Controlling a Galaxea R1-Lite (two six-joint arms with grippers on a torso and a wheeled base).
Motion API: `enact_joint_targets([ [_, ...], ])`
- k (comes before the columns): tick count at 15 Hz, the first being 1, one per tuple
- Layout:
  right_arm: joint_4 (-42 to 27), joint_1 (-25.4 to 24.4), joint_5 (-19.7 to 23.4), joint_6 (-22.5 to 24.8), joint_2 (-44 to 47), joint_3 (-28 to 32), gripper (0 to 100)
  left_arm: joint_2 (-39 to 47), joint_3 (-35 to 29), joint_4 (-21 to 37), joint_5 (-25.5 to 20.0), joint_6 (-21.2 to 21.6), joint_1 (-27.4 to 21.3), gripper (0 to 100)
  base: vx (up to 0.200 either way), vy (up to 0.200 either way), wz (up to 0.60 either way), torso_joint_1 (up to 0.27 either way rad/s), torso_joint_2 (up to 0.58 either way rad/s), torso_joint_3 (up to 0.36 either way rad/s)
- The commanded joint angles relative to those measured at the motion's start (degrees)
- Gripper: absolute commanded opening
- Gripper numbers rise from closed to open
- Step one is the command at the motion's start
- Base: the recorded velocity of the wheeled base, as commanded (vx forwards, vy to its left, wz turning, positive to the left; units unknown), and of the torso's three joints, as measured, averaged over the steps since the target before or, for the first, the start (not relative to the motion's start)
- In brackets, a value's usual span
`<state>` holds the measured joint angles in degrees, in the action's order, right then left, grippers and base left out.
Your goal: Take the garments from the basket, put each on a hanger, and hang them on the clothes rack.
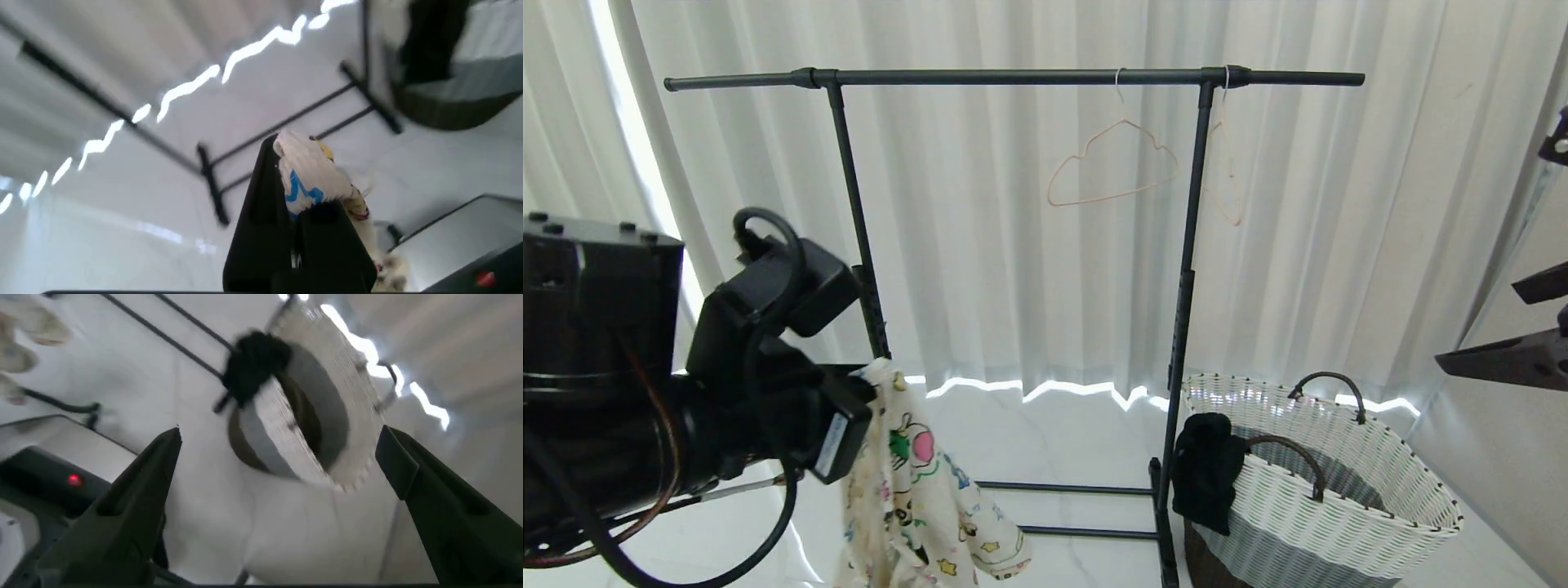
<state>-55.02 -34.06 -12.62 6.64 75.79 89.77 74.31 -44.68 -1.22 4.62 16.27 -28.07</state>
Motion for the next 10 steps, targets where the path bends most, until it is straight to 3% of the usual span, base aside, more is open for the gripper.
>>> enact_joint_targets([
  [1, -0.3, 8.7, -1.8, 0.0, -3.1, -7.3, 100, -7.7, 9.4, 0.7, 0.4, 0.4, 10.8, 0, 0.000, 0.000, 0.00, 0.000, 0.00, 0.000],
  [4, 6.4, 12.3, -10.7, -0.1, -6.8, -20.6, 100, -12.1, 15.3, 0.7, 0.6, 0.5, 17.7, 0, 0.000, 0.000, 0.00, 0.000, 0.00, 0.000],
  [7, 15.0, 12.4, -11.7, 0.0, -8.1, -27.8, 100, -13.8, 18.1, 0.6, 1.6, 0.5, 21.2, 0, 0.000, 0.000, 0.00, 0.000, 0.00, 0.000],
  [10, 15.7, 14.9, -11.5, -0.1, -8.0, -28.3, 100, -13.7, 18.3, 0.6, 1.6, 0.5, 22.9, 0, 0.000, 0.000, 0.00, 0.000, 0.00, 0.000],
])
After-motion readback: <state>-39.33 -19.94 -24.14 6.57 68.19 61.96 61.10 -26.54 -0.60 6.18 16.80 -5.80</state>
